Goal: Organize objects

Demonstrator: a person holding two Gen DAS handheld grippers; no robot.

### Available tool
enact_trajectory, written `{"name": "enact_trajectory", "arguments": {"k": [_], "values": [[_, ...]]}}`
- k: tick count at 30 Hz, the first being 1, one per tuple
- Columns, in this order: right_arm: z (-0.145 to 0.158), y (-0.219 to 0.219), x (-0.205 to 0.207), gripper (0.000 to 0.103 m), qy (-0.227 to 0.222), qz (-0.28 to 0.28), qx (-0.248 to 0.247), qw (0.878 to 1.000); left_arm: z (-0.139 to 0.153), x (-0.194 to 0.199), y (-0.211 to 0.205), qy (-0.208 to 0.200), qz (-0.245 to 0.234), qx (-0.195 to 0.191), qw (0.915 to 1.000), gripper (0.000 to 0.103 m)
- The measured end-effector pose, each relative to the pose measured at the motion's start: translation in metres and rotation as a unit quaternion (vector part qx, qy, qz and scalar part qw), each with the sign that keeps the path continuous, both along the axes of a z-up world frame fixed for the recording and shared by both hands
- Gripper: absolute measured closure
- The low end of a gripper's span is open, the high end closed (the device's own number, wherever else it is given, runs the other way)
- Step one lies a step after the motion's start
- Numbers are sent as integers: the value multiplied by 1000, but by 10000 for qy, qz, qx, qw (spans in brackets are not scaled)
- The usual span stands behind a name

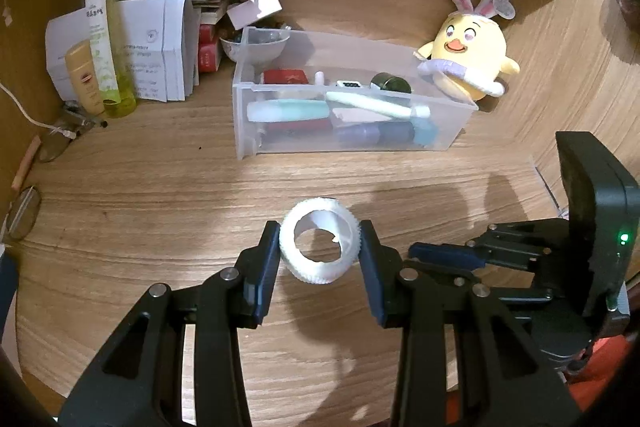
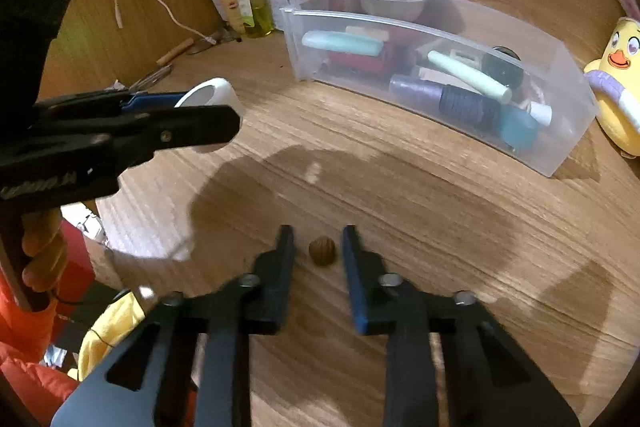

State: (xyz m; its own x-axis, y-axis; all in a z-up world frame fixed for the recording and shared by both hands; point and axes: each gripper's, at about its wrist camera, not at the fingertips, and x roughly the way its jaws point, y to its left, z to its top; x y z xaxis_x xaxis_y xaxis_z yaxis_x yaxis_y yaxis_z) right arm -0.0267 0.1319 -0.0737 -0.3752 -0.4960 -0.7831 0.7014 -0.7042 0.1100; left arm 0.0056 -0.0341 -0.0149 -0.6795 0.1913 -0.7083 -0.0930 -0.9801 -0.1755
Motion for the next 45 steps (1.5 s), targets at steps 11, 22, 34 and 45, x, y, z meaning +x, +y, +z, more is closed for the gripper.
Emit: {"name": "enact_trajectory", "arguments": {"k": [11,22,34,45], "values": [[34,16,-19,91,451,-405,-258,9978,25,-15,5,373,-28,8,9993,65],[90,35,-49,91,1034,-844,-773,9880,65,-36,-2,887,120,138,9959,65],[117,41,-89,91,1321,-1049,-966,9809,81,-76,-6,1053,231,57,9942,65],[109,34,-132,91,1210,-1151,-759,9830,70,-131,-8,696,187,252,9971,65]]}}
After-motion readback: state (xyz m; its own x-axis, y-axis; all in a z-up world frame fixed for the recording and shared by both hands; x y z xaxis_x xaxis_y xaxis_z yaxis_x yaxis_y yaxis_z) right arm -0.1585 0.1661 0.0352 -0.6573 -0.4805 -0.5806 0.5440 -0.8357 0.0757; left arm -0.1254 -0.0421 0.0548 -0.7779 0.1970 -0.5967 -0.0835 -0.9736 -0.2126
